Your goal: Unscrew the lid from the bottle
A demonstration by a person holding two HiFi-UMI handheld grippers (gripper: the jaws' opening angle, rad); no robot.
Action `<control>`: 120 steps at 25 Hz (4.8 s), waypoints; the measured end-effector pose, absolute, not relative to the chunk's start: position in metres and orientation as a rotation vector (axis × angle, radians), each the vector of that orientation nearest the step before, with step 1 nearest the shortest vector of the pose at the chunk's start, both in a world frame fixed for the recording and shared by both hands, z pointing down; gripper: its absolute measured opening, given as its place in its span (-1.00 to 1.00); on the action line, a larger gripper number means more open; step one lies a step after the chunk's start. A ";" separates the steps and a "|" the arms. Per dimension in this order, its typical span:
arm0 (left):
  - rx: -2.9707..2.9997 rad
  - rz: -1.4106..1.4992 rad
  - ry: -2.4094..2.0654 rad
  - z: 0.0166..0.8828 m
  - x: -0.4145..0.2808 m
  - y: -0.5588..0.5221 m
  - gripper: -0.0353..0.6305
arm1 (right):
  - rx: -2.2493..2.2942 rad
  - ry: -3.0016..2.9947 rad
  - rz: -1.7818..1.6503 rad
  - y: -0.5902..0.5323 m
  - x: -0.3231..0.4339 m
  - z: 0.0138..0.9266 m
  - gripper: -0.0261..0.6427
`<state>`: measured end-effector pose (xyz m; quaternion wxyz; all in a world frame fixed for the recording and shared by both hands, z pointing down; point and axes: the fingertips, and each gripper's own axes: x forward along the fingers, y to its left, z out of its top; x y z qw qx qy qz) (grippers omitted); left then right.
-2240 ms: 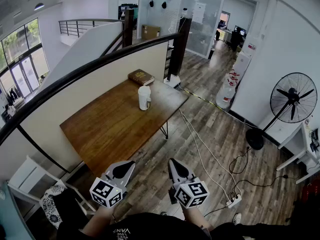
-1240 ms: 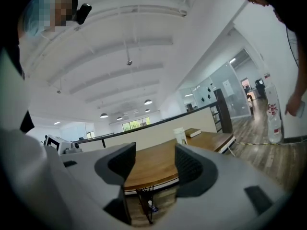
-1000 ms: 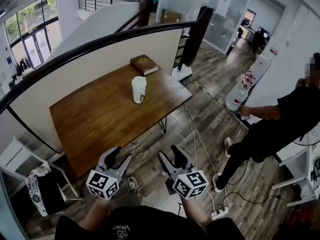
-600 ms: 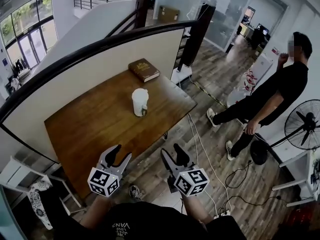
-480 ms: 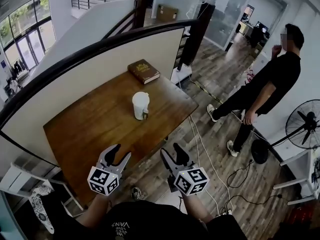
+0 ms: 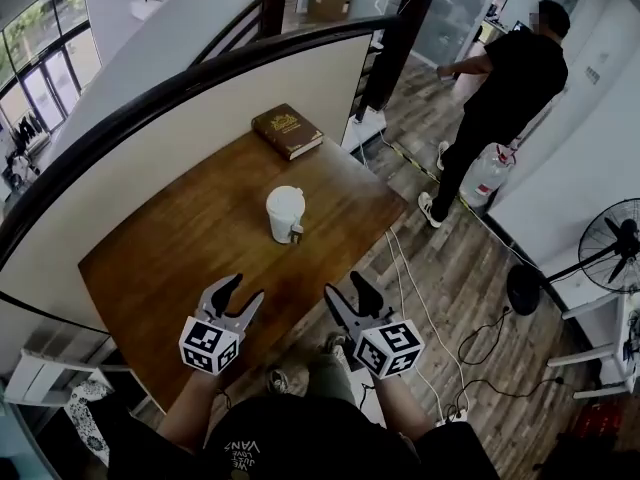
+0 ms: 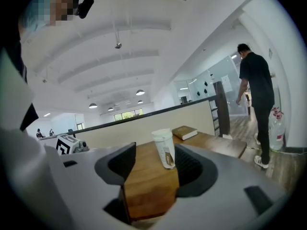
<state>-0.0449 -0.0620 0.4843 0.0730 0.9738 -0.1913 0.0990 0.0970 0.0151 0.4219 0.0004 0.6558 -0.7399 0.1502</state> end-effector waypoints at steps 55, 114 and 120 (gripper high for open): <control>2.973 0.372 -0.607 0.572 0.116 -0.197 0.19 | 0.976 -2.773 0.125 -0.198 0.095 0.464 0.05; 2.968 0.380 -0.640 0.574 0.114 -0.196 0.19 | 0.994 -2.773 -0.090 -0.185 0.093 0.448 0.05; 2.971 0.376 -0.651 0.573 0.115 -0.196 0.19 | 0.919 -2.795 -0.078 -0.184 0.101 0.450 0.05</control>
